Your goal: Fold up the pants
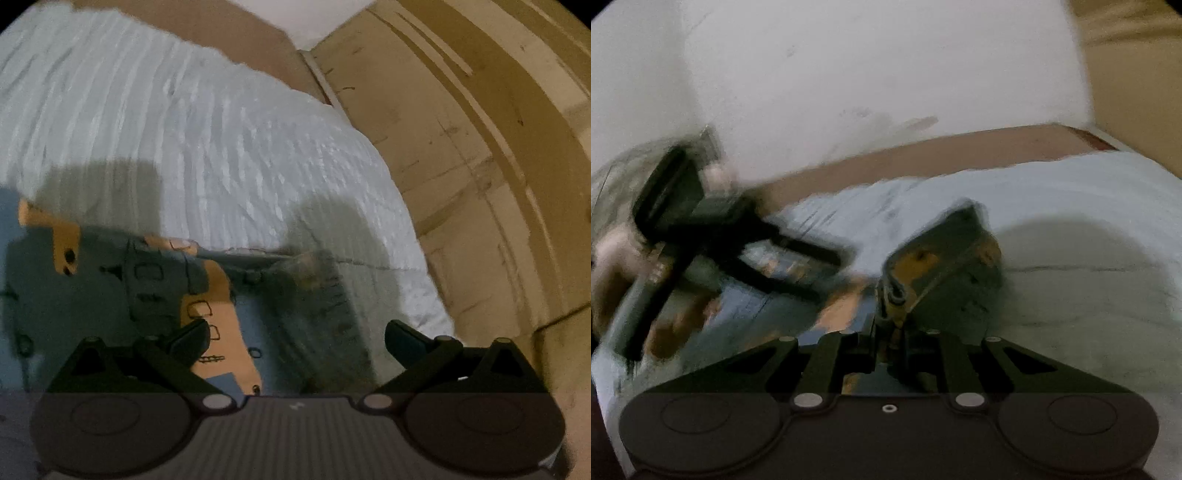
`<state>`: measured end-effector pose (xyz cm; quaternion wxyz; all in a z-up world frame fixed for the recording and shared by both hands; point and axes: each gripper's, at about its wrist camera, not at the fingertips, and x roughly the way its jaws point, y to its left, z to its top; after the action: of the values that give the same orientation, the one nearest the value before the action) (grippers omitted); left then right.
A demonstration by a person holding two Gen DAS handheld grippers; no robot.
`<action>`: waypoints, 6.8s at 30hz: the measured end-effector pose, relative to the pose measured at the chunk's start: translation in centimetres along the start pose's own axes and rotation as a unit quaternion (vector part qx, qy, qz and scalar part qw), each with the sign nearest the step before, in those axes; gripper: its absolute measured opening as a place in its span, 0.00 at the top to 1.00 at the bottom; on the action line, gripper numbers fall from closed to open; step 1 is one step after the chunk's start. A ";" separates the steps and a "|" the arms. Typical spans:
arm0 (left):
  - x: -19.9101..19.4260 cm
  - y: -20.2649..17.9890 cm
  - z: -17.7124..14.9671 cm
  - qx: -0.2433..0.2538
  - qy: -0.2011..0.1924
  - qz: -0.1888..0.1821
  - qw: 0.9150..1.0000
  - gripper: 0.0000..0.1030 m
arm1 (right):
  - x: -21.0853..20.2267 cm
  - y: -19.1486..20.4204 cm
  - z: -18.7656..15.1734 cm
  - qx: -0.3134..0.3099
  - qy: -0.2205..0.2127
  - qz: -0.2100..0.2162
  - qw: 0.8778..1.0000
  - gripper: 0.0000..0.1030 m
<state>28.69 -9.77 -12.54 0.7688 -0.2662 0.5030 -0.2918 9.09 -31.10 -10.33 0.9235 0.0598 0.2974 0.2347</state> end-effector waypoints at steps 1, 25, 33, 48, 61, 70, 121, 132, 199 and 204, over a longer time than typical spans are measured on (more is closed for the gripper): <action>0.2 0.1 0.0 -0.005 -0.001 0.000 1.000 0.01 | 0.5 1.0 -0.4 -0.019 0.010 0.001 1.000 0.87; 3.1 -2.4 -0.1 0.016 0.012 -0.002 1.000 0.39 | -1.5 1.3 -1.0 0.079 -0.029 0.039 0.996 0.85; 1.6 0.1 -0.4 0.011 0.000 0.012 1.000 0.75 | 0.5 3.4 -0.9 0.049 0.000 0.038 0.998 0.85; -7.9 6.0 -0.6 -0.006 -0.123 0.036 0.992 0.77 | 5.9 10.4 0.5 0.013 0.016 0.082 0.996 0.85; -10.7 9.5 -1.7 -0.020 -0.133 0.062 0.989 0.77 | 8.3 12.2 1.6 -0.014 0.043 0.107 0.993 0.81; -11.5 11.1 -2.7 -0.034 -0.134 0.106 0.985 0.77 | 9.9 12.5 1.2 -0.016 0.062 0.114 0.991 0.78; -22.7 10.7 -15.2 0.021 -0.156 0.194 0.968 0.01 | 3.7 2.0 2.6 -0.048 0.051 -0.025 0.997 0.01; -29.2 19.4 -16.3 -0.095 -0.232 0.170 0.953 0.01 | 6.4 12.9 5.4 -0.128 0.061 0.077 0.987 0.01; -26.8 20.9 -11.7 0.023 -0.325 0.014 0.945 0.77 | 27.1 27.2 20.9 -0.258 0.227 0.370 0.863 0.85; -24.8 16.9 -10.8 0.091 -0.300 0.045 0.948 0.84 | 25.3 22.6 20.8 -0.205 0.202 0.360 0.888 0.84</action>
<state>13.72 18.34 -12.88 0.9175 -0.2476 0.2315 -0.2080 30.11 1.30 -0.89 0.6873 -0.0763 0.3815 0.6134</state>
